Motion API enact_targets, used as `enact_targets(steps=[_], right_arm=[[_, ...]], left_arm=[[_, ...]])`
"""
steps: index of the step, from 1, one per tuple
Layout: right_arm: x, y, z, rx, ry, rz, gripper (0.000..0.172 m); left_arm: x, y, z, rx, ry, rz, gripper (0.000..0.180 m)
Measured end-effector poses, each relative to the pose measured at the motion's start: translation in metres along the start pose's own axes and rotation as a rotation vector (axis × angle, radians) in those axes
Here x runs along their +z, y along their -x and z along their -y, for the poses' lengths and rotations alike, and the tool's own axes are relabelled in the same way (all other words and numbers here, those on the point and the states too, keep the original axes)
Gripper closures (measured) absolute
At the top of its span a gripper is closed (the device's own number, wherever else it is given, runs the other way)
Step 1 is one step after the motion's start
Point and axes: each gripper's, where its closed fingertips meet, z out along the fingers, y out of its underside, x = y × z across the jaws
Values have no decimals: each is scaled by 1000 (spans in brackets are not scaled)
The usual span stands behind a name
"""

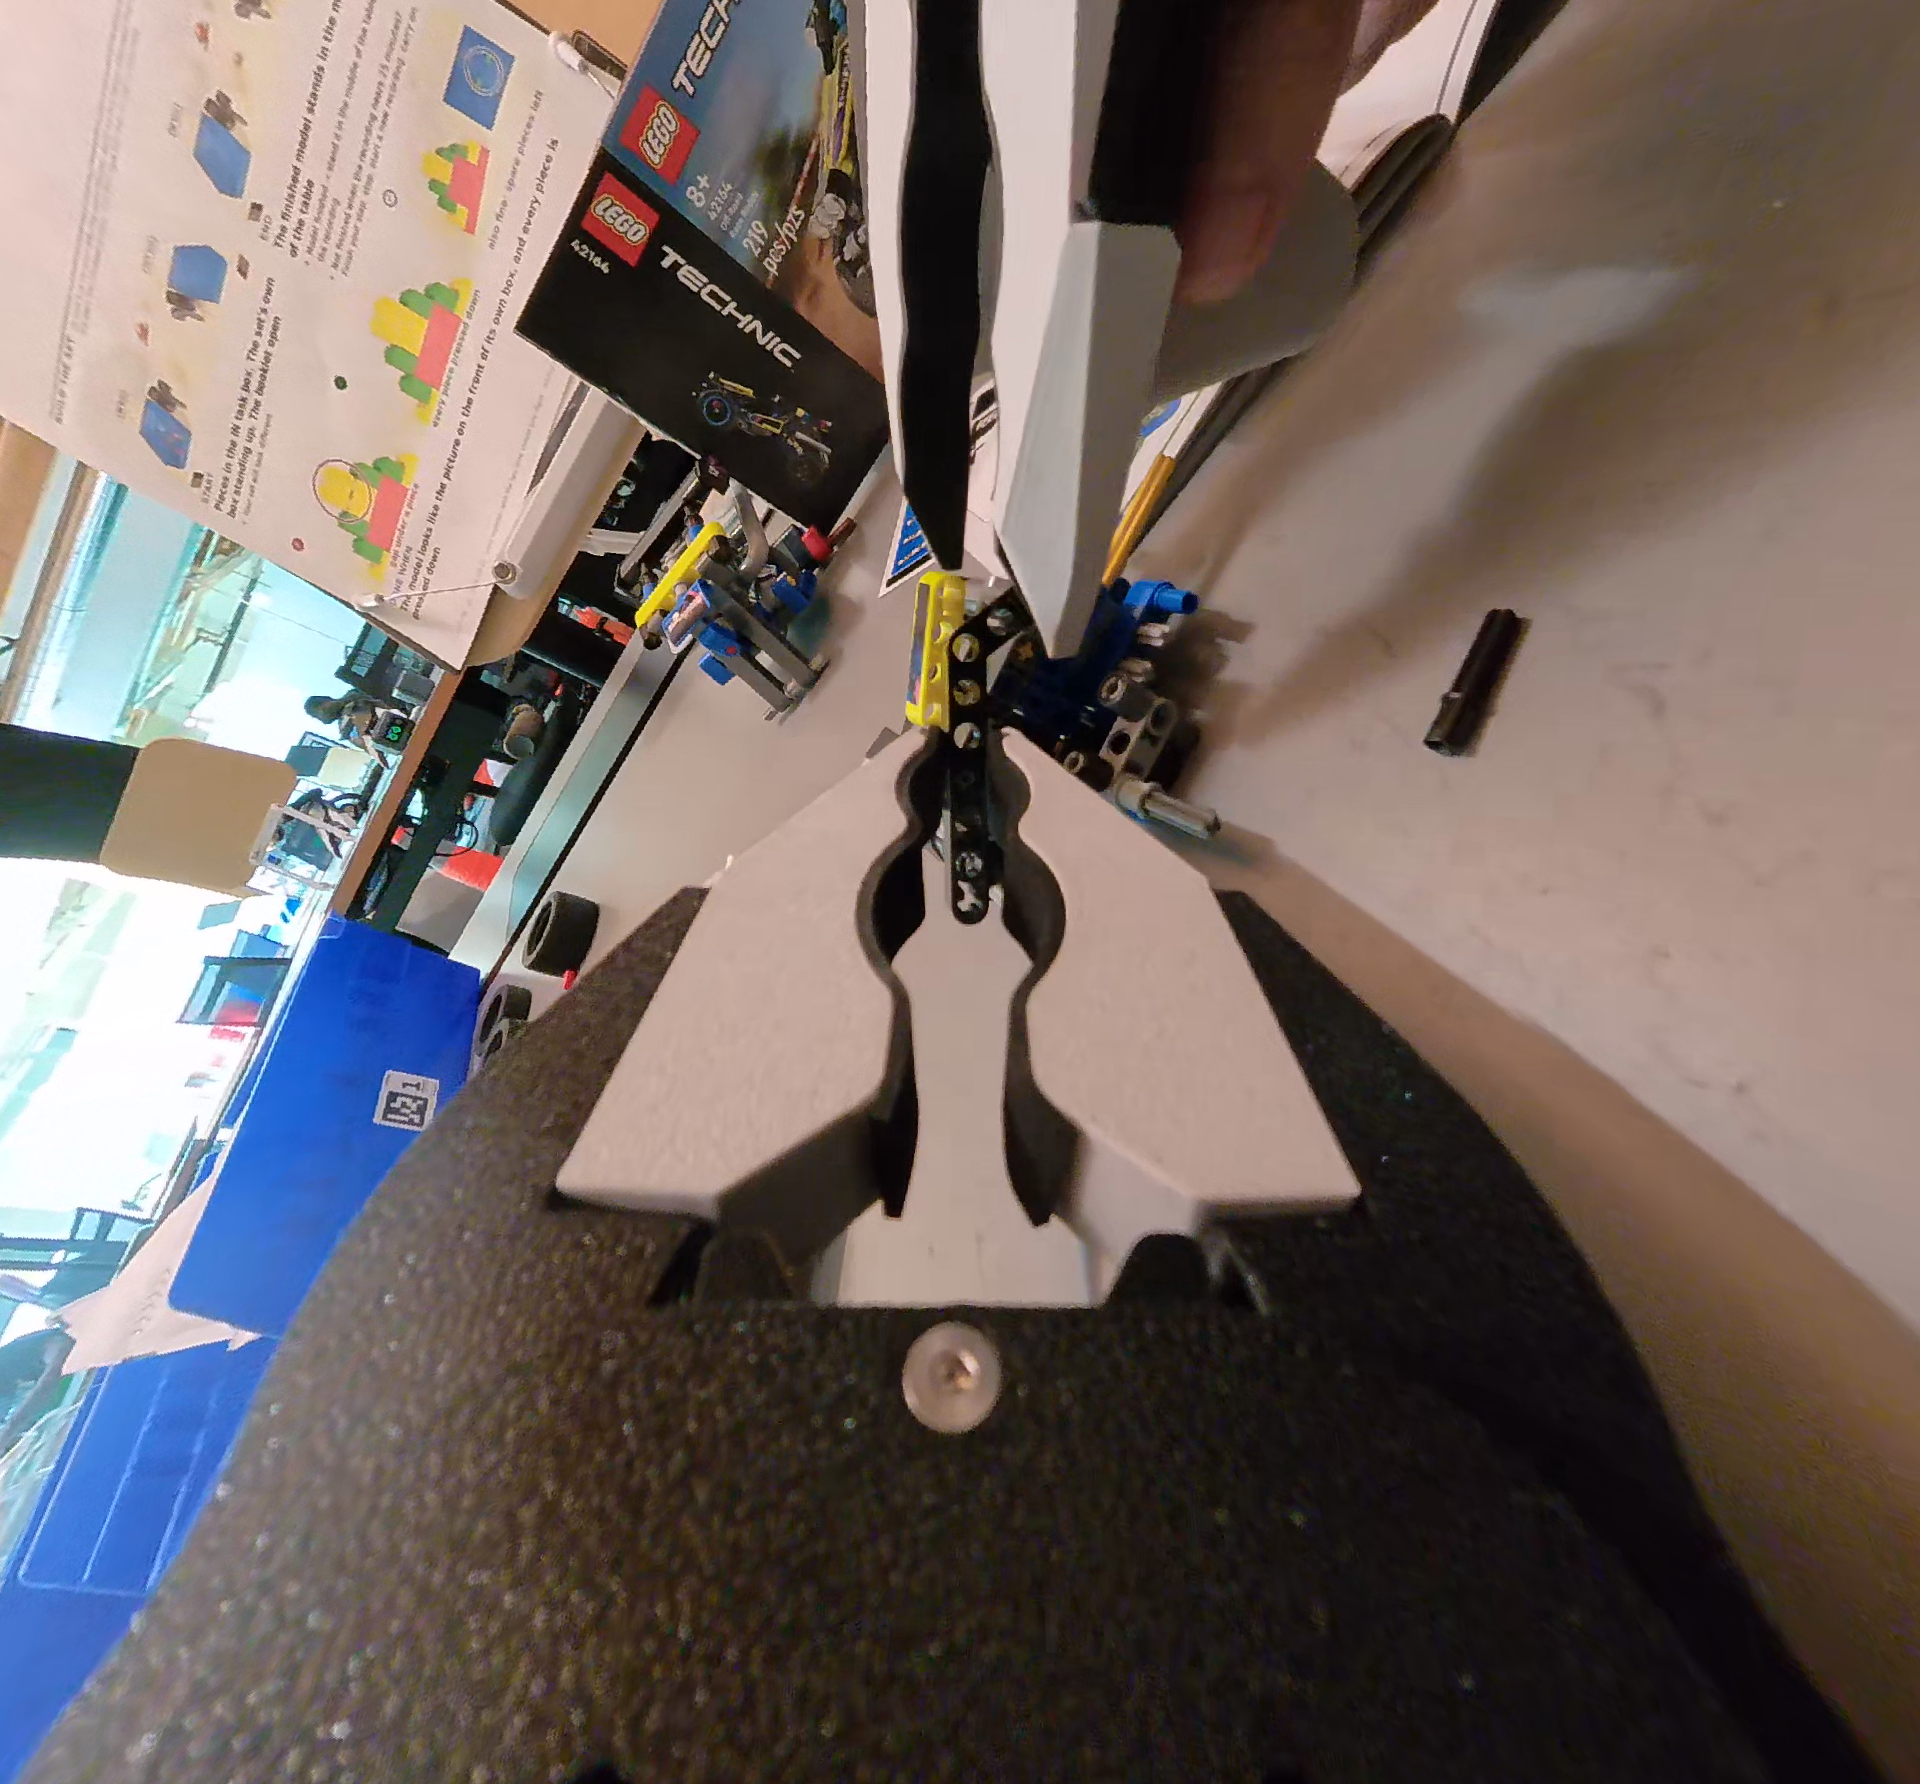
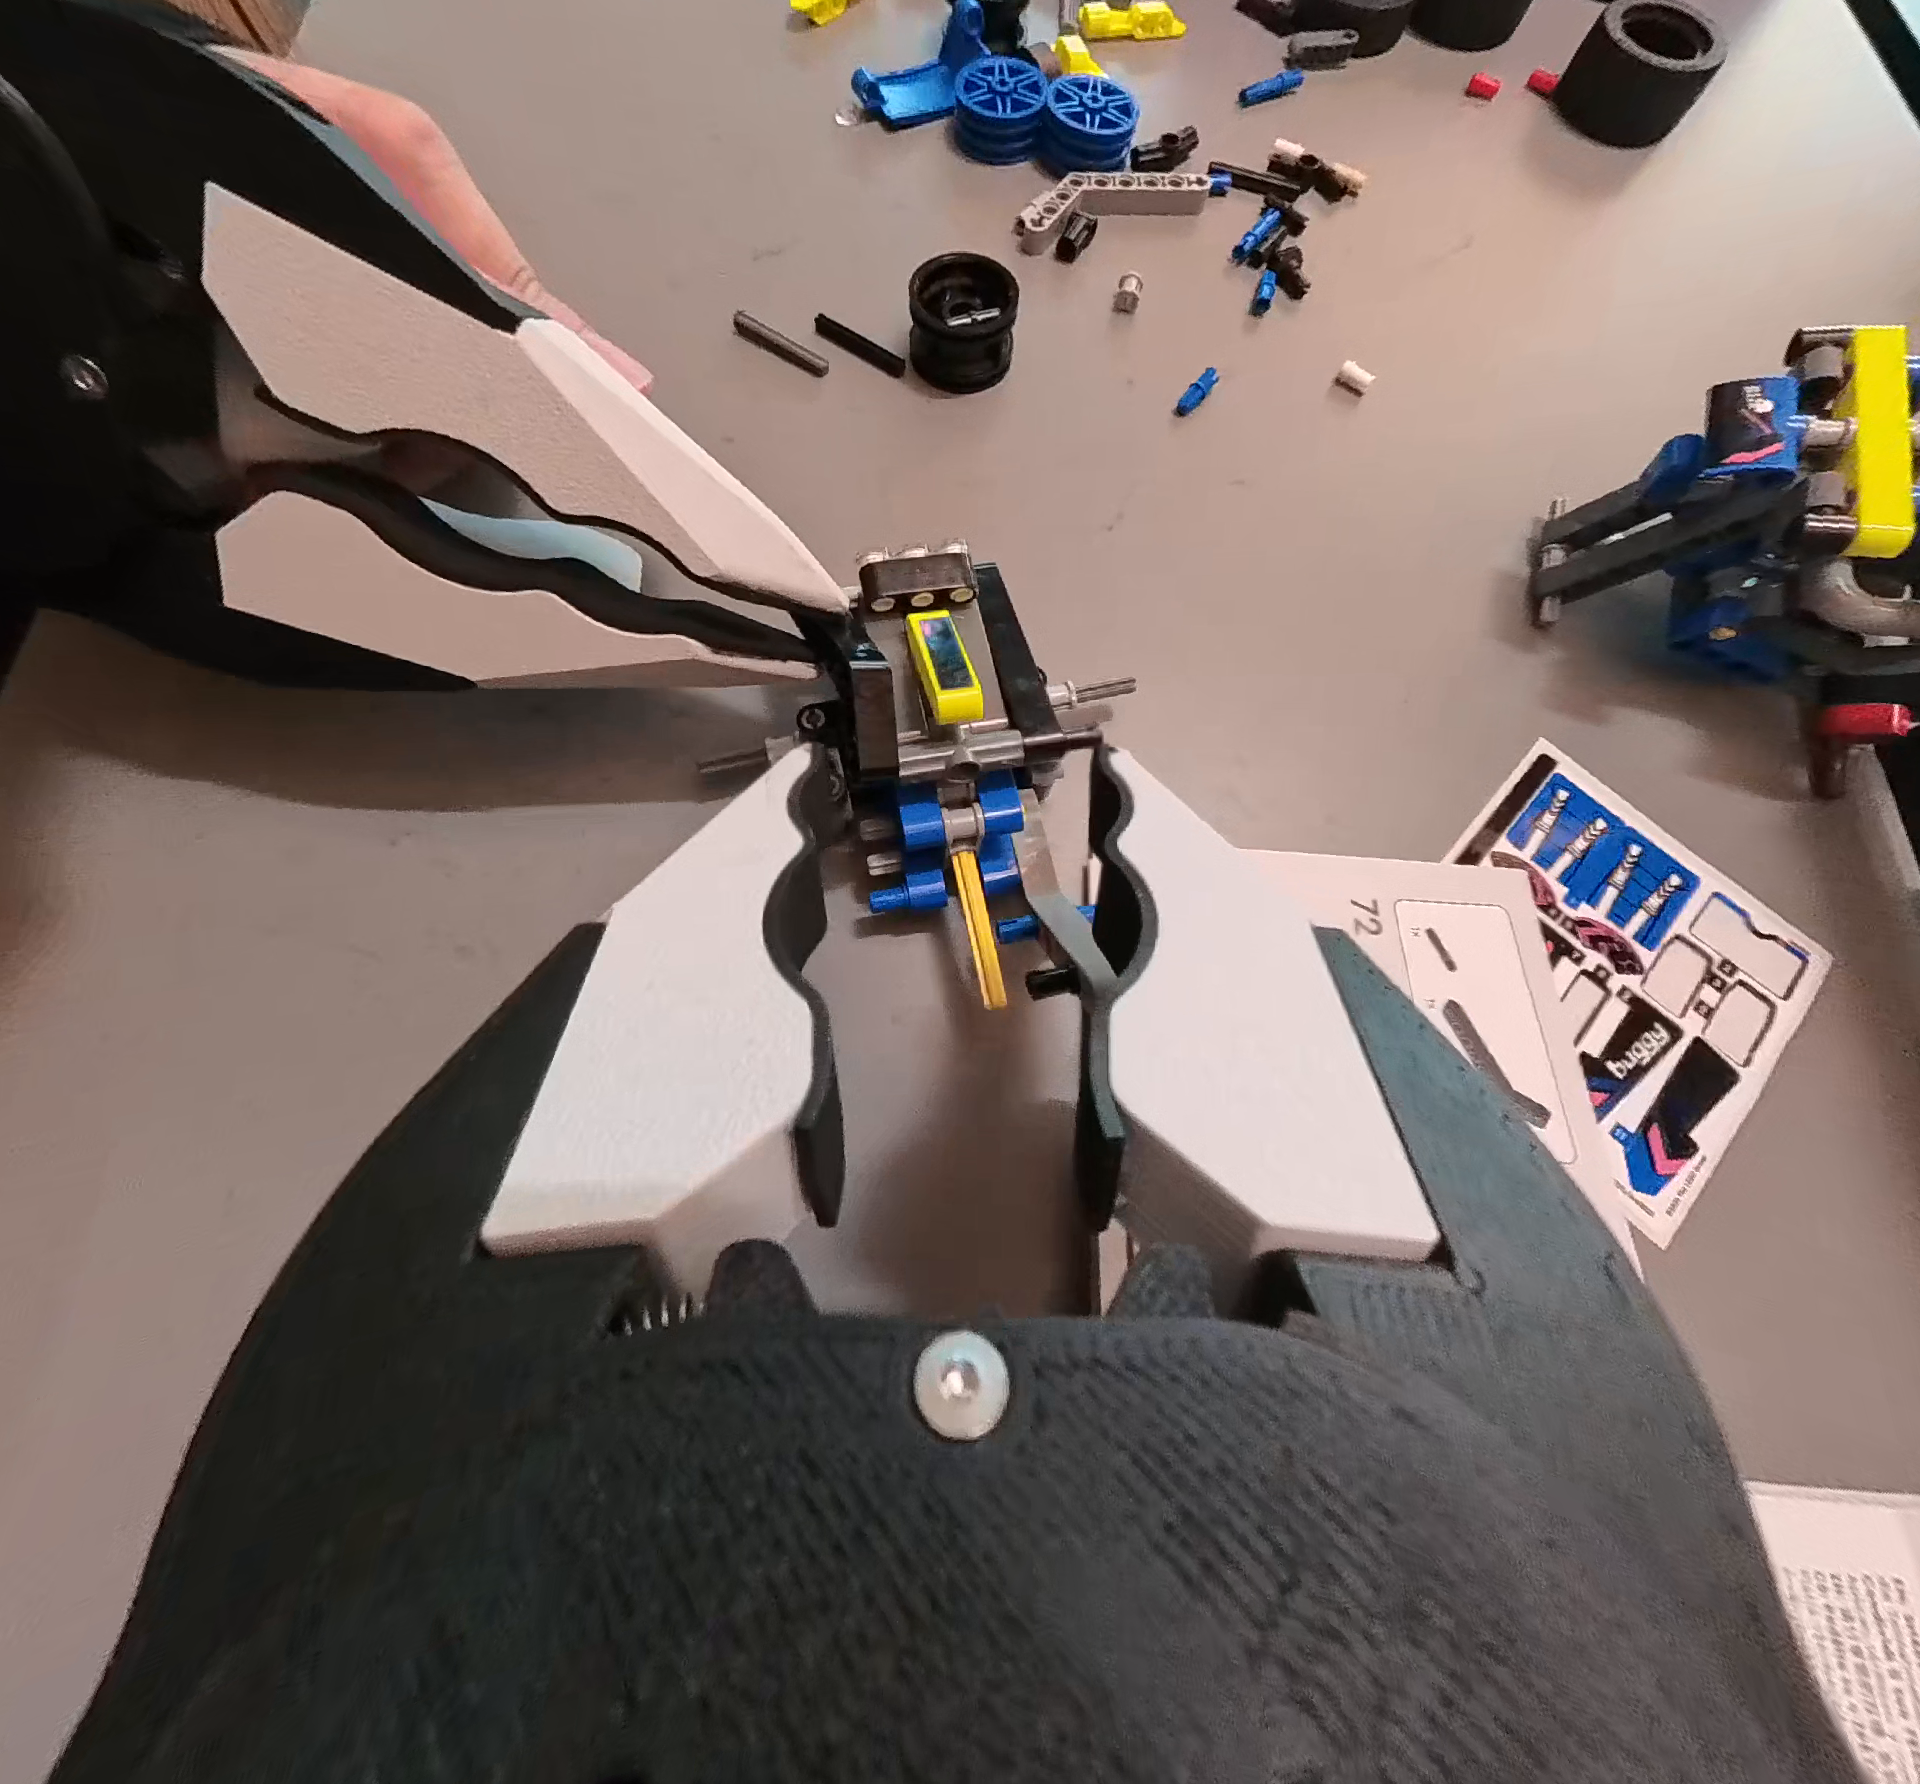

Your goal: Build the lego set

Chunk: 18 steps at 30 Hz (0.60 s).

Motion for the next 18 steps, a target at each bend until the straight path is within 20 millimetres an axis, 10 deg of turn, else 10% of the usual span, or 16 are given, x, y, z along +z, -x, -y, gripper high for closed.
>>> enact_targets(steps=[18], right_arm=[[-17,8,-1,-132,5,-183,138]], left_arm=[[-5,3,2,205,-40,36,176]])
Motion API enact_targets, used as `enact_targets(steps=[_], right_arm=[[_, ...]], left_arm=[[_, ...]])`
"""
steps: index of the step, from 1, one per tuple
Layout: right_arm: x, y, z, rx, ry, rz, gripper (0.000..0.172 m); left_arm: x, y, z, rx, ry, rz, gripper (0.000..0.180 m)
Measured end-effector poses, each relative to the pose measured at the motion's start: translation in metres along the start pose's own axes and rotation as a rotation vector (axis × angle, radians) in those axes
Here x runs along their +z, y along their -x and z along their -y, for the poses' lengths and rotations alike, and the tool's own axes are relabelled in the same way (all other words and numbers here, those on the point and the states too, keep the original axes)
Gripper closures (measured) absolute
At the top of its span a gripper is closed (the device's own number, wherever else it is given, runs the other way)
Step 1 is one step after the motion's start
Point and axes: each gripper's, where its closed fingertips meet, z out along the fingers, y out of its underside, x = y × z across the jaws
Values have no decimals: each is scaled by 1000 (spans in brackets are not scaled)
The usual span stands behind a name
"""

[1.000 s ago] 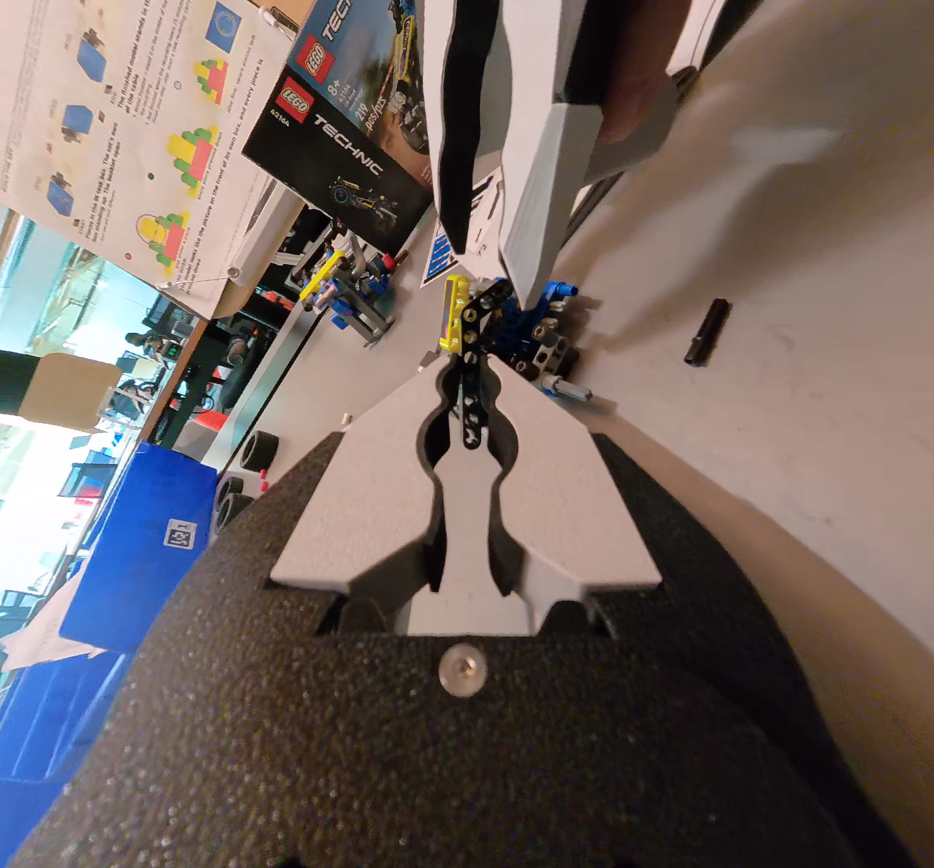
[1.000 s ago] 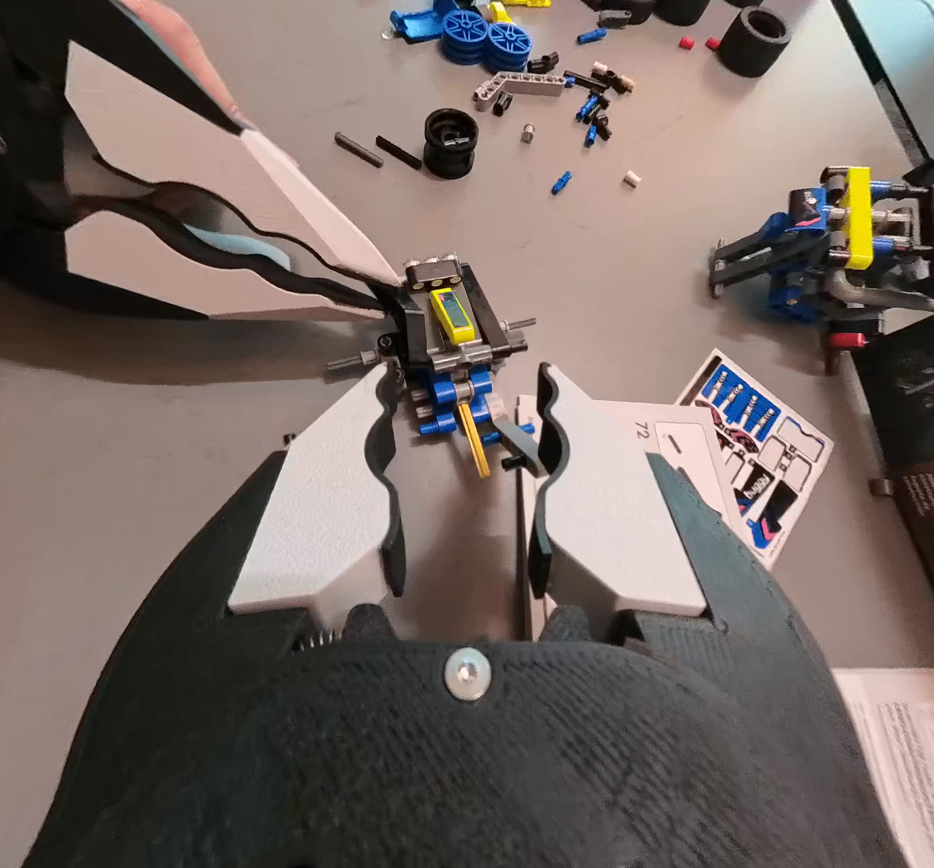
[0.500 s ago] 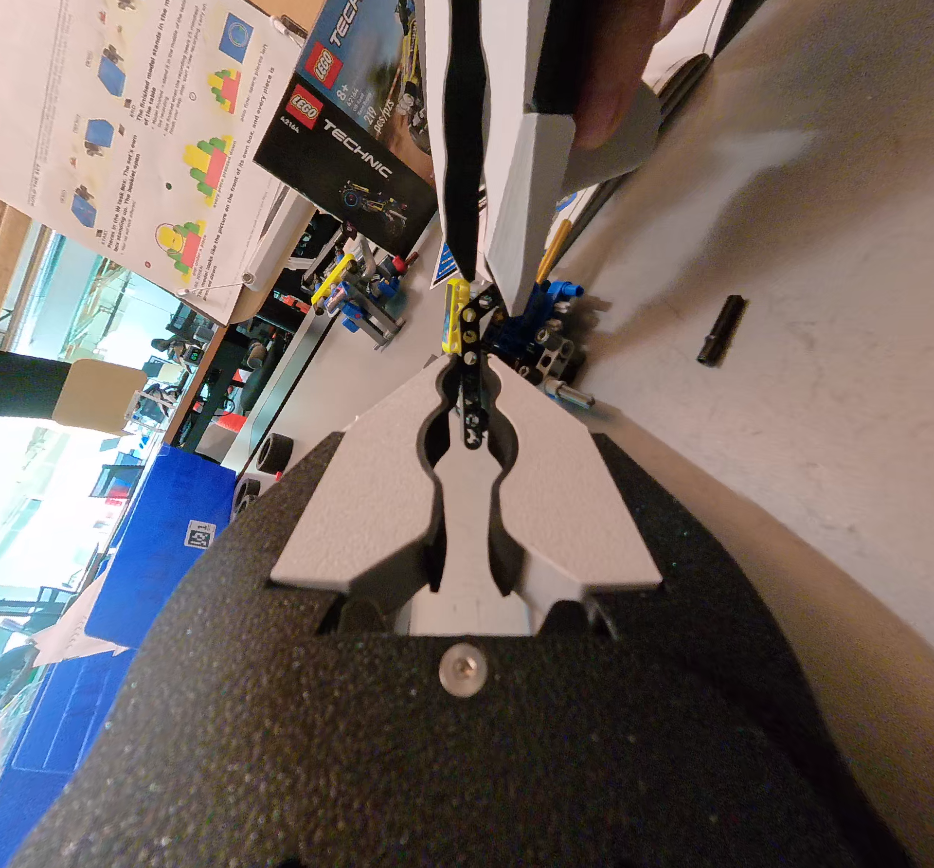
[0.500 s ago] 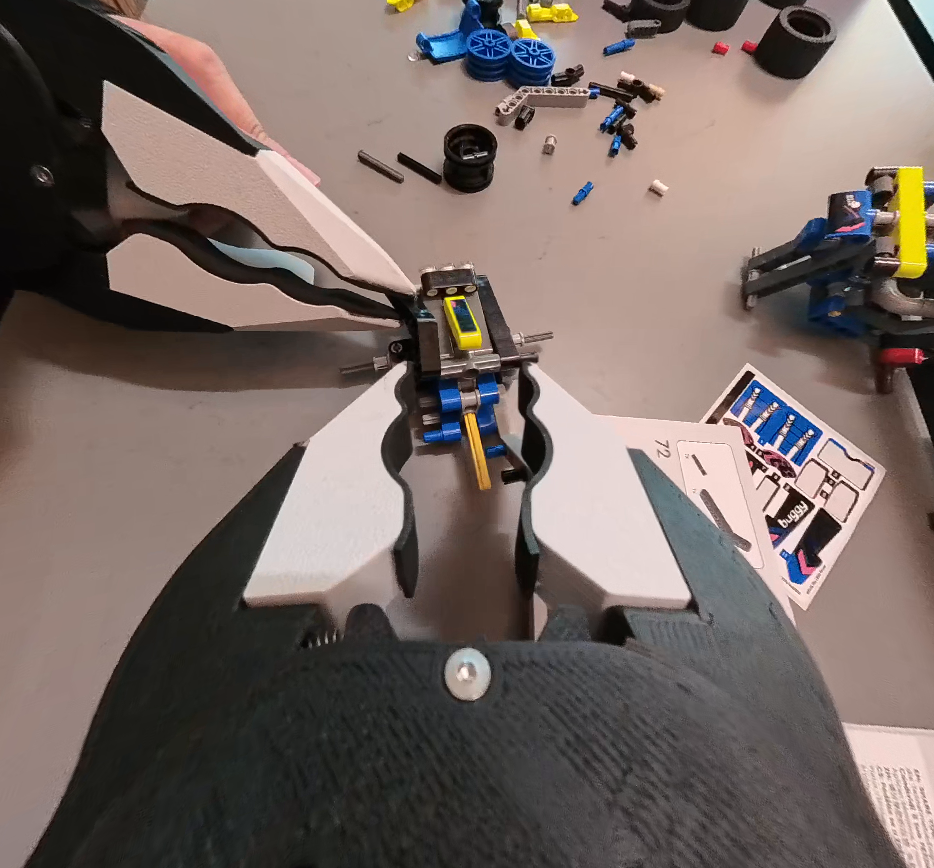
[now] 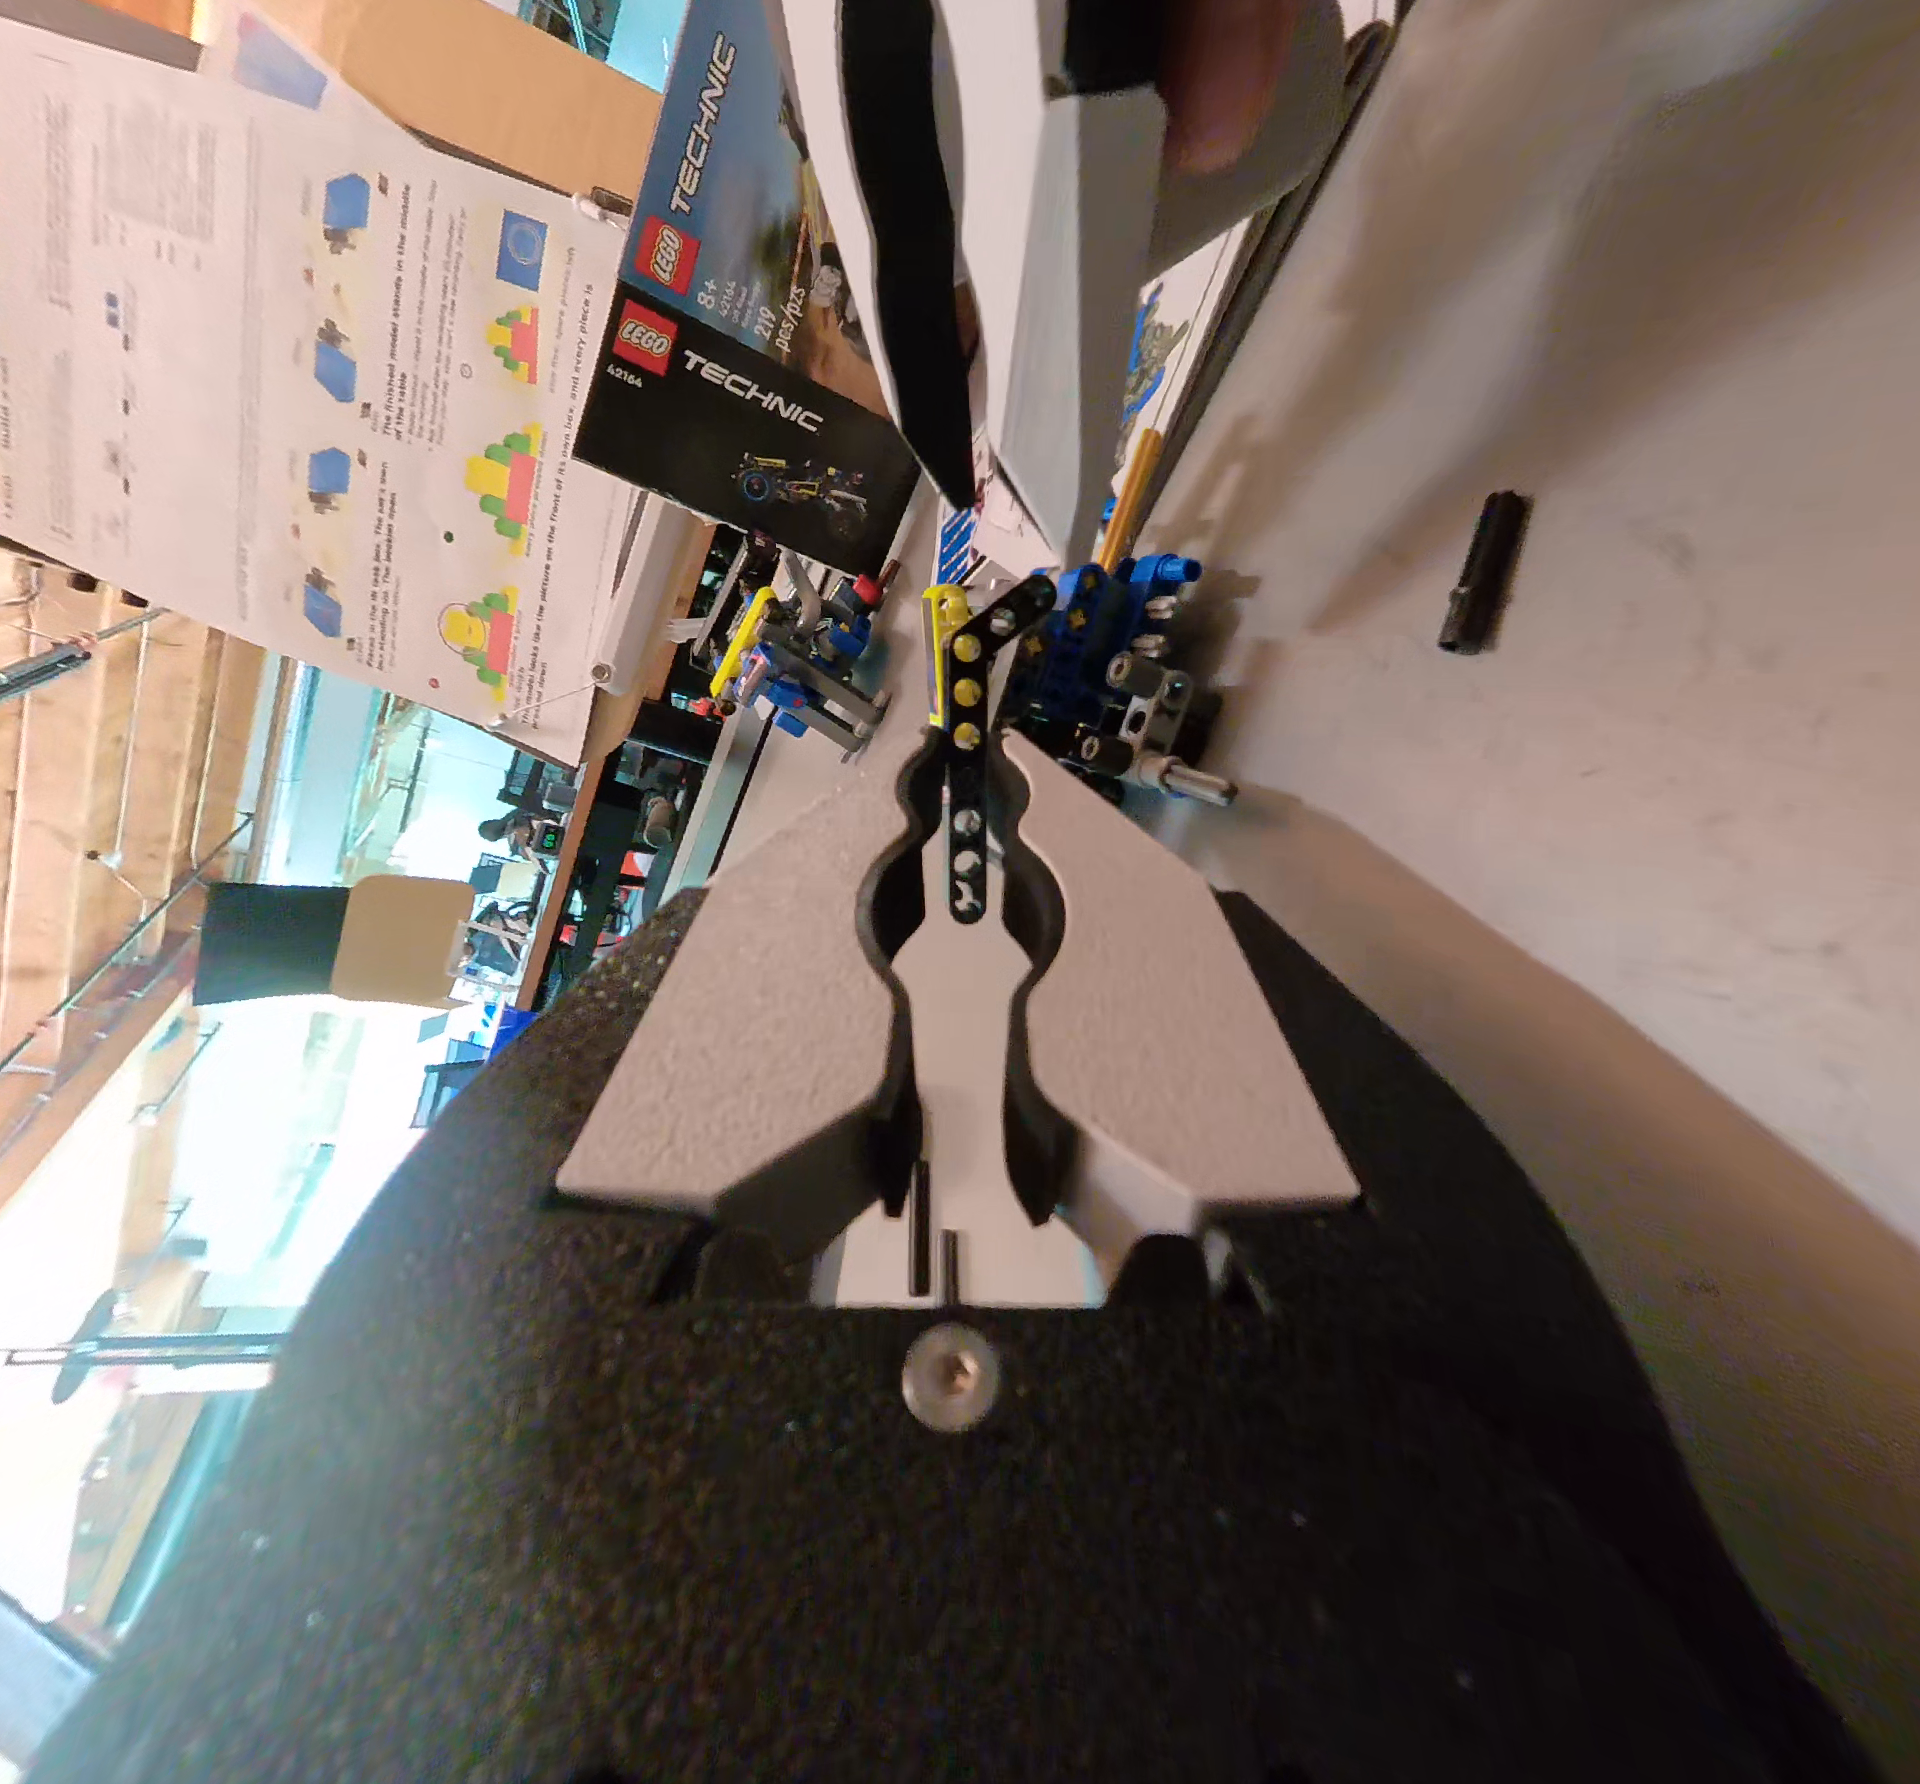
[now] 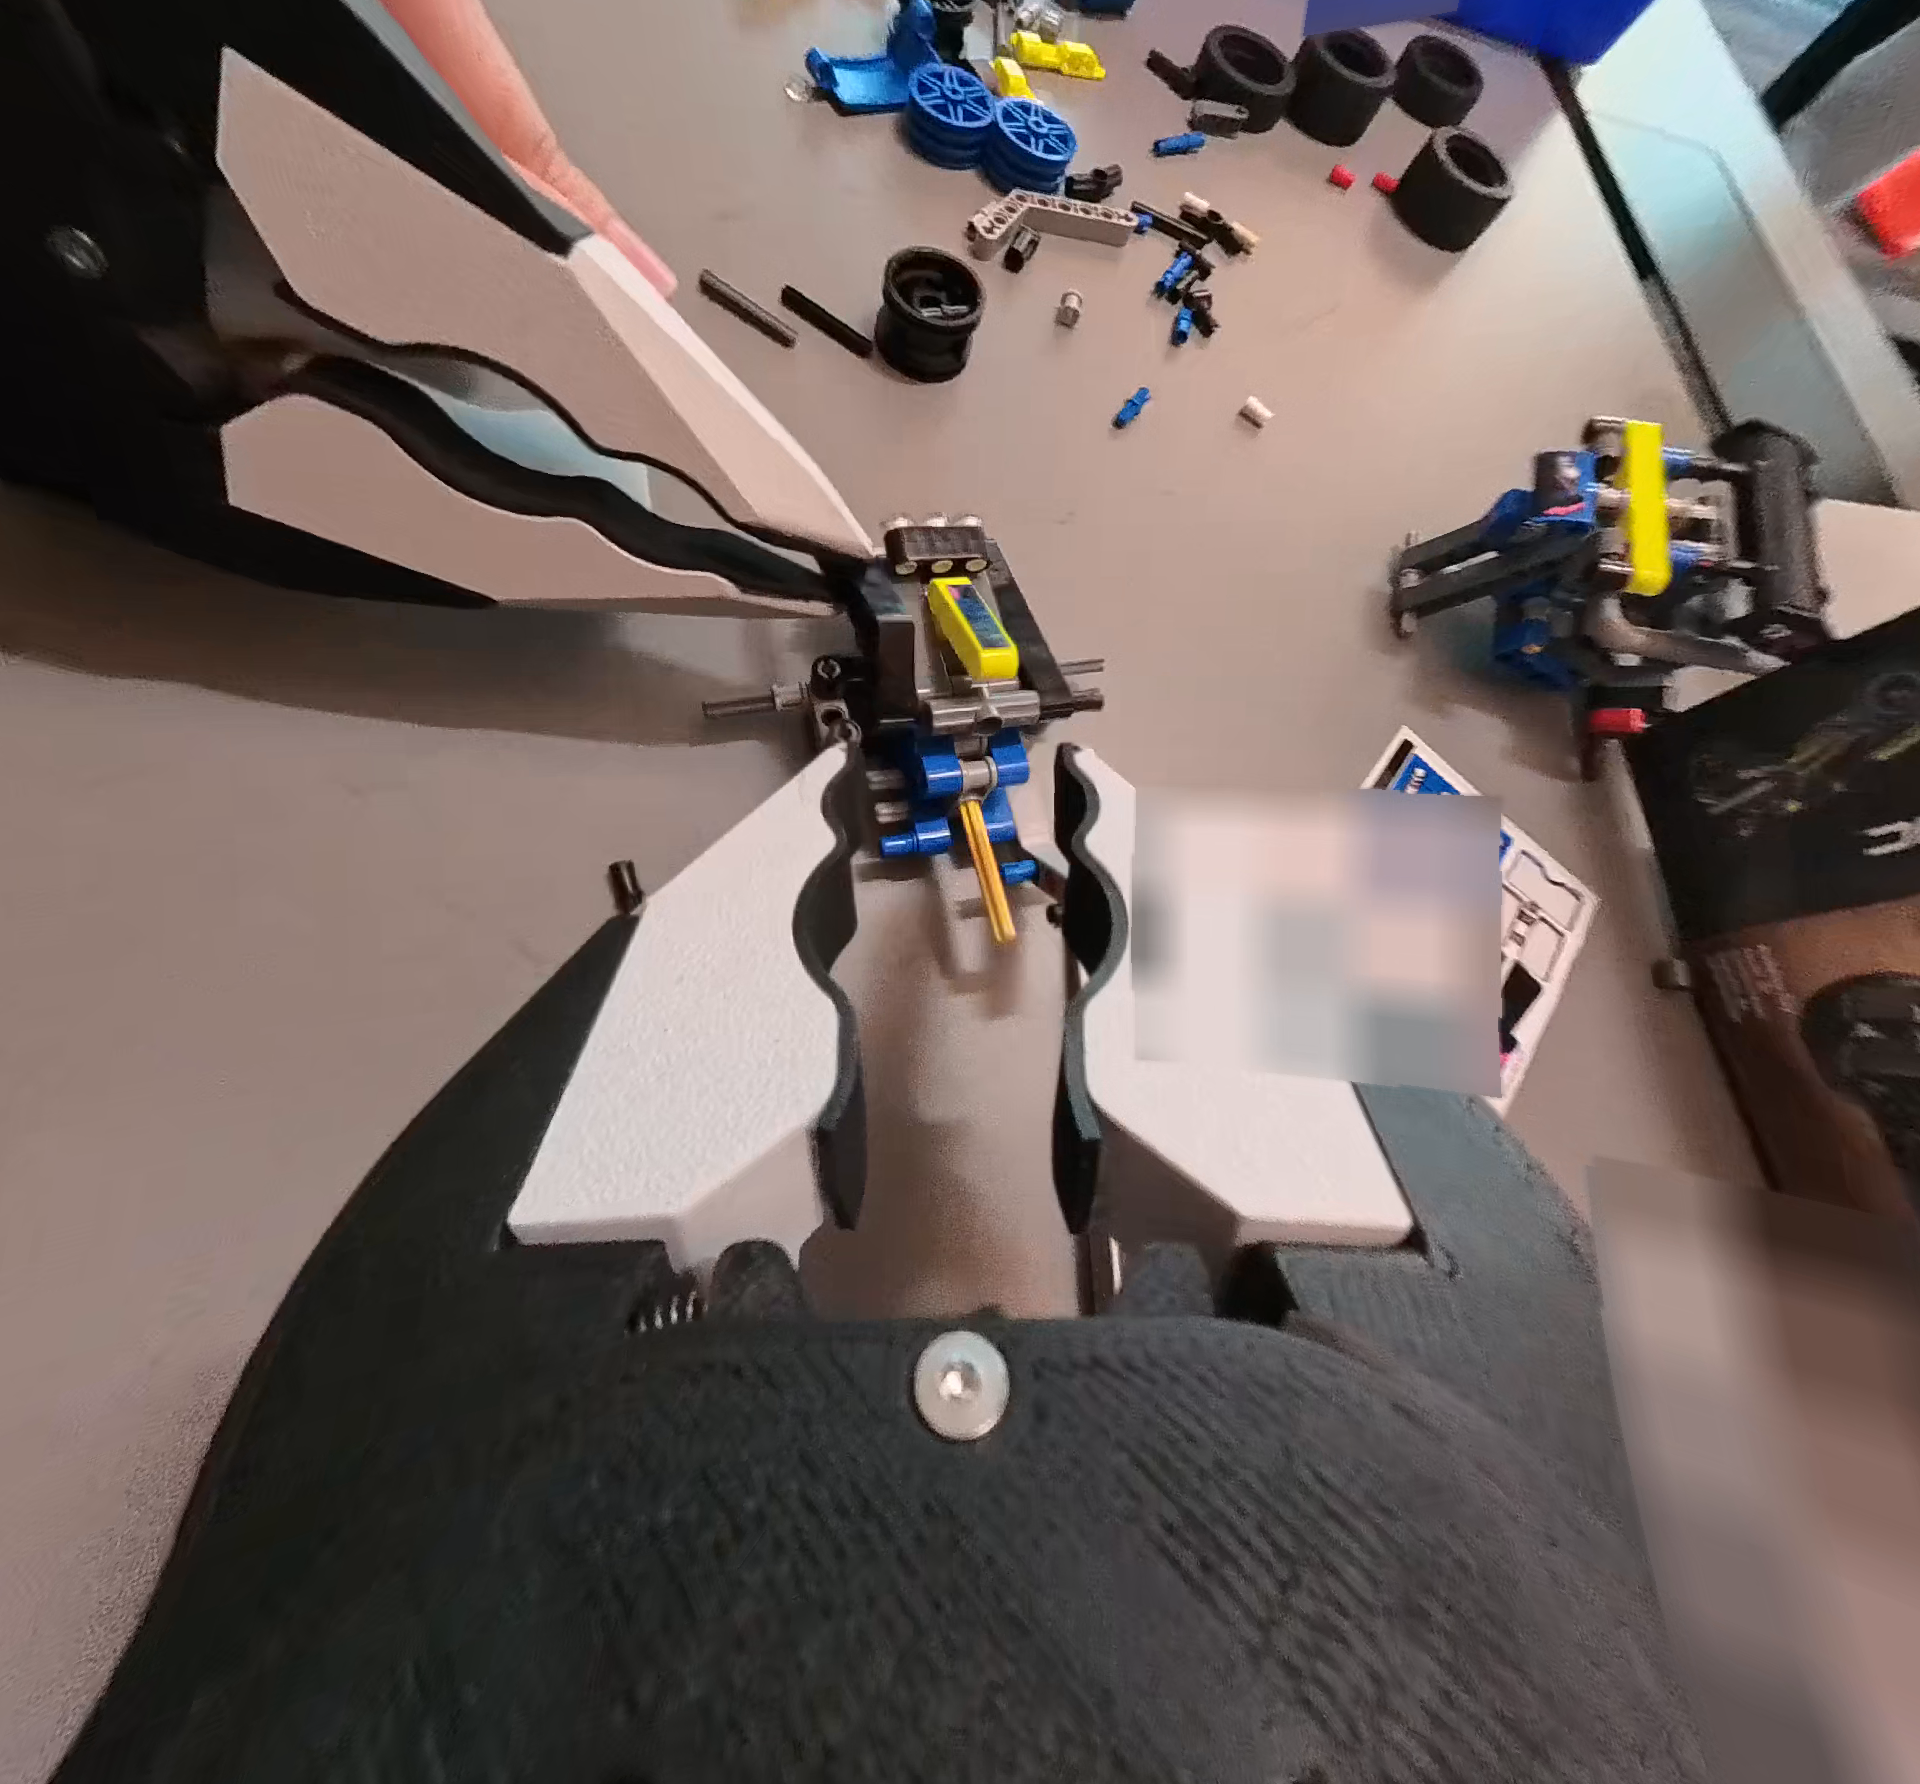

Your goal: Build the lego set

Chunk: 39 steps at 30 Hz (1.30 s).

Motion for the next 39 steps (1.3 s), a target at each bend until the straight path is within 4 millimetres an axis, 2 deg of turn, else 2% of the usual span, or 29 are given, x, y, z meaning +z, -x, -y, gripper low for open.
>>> enact_targets(steps=[6,10,15,17,23,28,33,39], right_arm=[[-1,13,9,-115,-42,-118,147],[6,17,5,-263,-5,-236,151],[12,15,10,-410,3,-350,157],[11,12,12,-447,4,-388,166],[10,10,11,-547,24,-447,166],[3,2,16,-621,7,-556,166],[7,3,13,-622,5,-547,166],[9,5,14,-693,31,-575,167]], left_arm=[[-2,1,0,-172,21,-20,176],[-4,0,-3,-282,41,-40,177],[-5,-3,0,-292,28,-56,176],[-5,-4,0,-293,27,-61,176],[-4,-6,-2,-244,30,-59,175],[-11,-3,-15,-261,56,-75,167],[-17,-2,-37,-461,95,-209,164],[-17,-8,-39,-452,66,-301,165]])
